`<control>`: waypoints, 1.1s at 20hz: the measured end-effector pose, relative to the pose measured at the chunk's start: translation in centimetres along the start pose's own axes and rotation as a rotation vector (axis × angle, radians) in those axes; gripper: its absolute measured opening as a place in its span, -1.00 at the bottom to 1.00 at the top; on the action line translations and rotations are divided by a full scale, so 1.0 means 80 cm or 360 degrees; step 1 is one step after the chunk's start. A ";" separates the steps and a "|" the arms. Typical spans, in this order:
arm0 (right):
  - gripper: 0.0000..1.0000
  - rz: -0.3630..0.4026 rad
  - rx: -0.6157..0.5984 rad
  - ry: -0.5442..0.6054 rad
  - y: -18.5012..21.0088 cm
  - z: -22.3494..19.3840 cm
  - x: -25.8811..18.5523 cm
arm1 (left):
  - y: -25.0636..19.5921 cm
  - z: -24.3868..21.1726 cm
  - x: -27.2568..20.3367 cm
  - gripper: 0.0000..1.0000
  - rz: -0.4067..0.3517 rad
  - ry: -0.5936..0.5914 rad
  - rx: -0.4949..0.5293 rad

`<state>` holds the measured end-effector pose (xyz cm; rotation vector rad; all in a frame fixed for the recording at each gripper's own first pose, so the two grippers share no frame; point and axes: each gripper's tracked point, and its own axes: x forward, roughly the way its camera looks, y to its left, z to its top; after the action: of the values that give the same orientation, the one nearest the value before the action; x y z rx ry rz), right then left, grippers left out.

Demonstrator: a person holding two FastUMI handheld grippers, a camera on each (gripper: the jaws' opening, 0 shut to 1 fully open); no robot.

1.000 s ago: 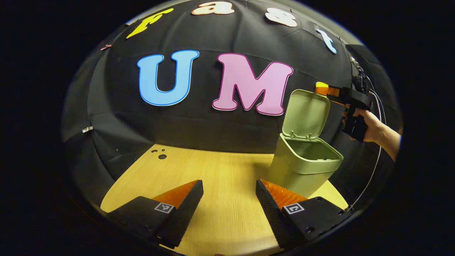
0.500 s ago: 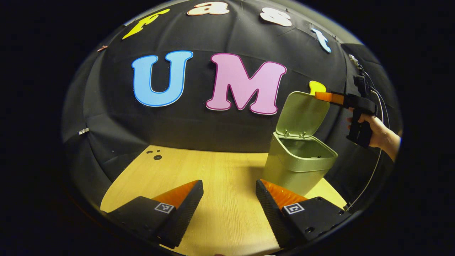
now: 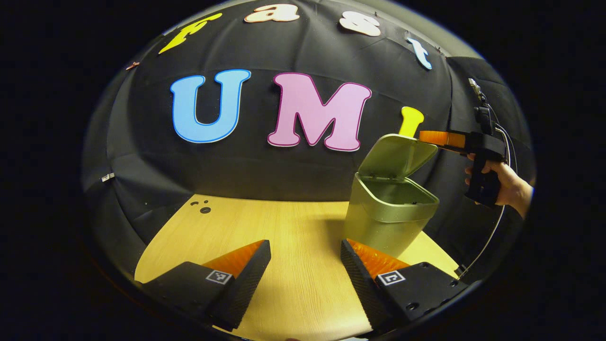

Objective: Press the lid of the desktop garbage bin to open it, pick up the crumpled paper on the desktop and throw it into the bin, then pick up the pop can on the desktop and drop it into the bin, and finally close the garbage bin lid.

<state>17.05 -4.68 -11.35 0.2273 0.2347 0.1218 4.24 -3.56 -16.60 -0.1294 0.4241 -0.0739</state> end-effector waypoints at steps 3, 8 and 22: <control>0.88 -0.0005 0.0086 0.0093 -0.002 -0.030 -0.010 | 0.001 -0.004 -0.003 0.92 -0.0008 0.0008 -0.0016; 0.89 -0.0019 0.0083 0.0245 -0.004 -0.086 -0.014 | 0.005 -0.006 -0.009 0.92 -0.0005 0.0006 -0.0028; 0.90 0.0007 -0.0114 0.0378 0.024 -0.162 -0.001 | 0.015 -0.013 -0.010 0.92 0.0033 0.0015 -0.0050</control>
<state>13.66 -0.15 -23.14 0.1417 0.4655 0.1612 3.14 -2.41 -17.35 -0.1558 0.4360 -0.0473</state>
